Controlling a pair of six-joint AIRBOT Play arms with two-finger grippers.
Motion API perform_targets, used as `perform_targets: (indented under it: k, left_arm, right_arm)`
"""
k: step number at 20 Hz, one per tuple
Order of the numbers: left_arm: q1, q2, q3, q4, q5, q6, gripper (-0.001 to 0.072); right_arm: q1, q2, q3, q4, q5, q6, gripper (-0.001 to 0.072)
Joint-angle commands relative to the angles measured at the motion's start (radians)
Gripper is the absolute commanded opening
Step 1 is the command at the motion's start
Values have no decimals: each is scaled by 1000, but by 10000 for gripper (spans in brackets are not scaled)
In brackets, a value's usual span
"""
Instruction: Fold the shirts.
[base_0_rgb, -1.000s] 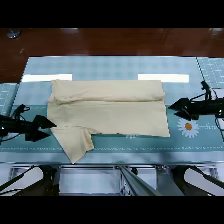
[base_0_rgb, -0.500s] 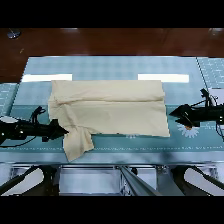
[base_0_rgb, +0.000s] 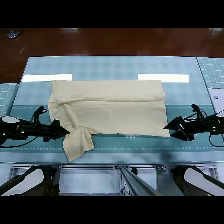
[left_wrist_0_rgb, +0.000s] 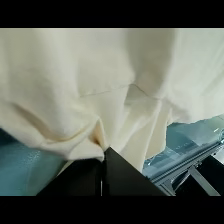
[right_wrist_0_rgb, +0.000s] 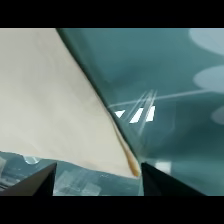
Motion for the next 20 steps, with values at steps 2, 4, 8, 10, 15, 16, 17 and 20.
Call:
perform_targets:
  k: [2,4,8,10,15,16,17,20]
  left_arm:
    - [0,0,0,-1,8,3,30]
    - [0,0,0,-1,7,2,30]
    - [0,1,1,-28,-6,4,30]
    - [5,0,44,-38,-22,21,29]
    - [35,-2,276,-114,7,16,29]
    - [23,-9,325,-116,57,10,29]
    - [1,-23,366,-95,126,16,29]
    - [-73,-108,476,-59,260,-47,29]
  right_arm:
    - [44,-37,-19,66,-32,-26,615]
    - [103,-41,0,79,-86,-29,580]
    - [180,-42,95,105,-85,-71,26]
    - [177,-42,167,105,-47,-74,26]
    - [162,-76,387,108,-42,-45,26]
    - [167,-101,426,108,-47,-42,26]
    - [177,-130,460,109,-66,-24,26]
    - [226,-217,537,110,-150,12,26]
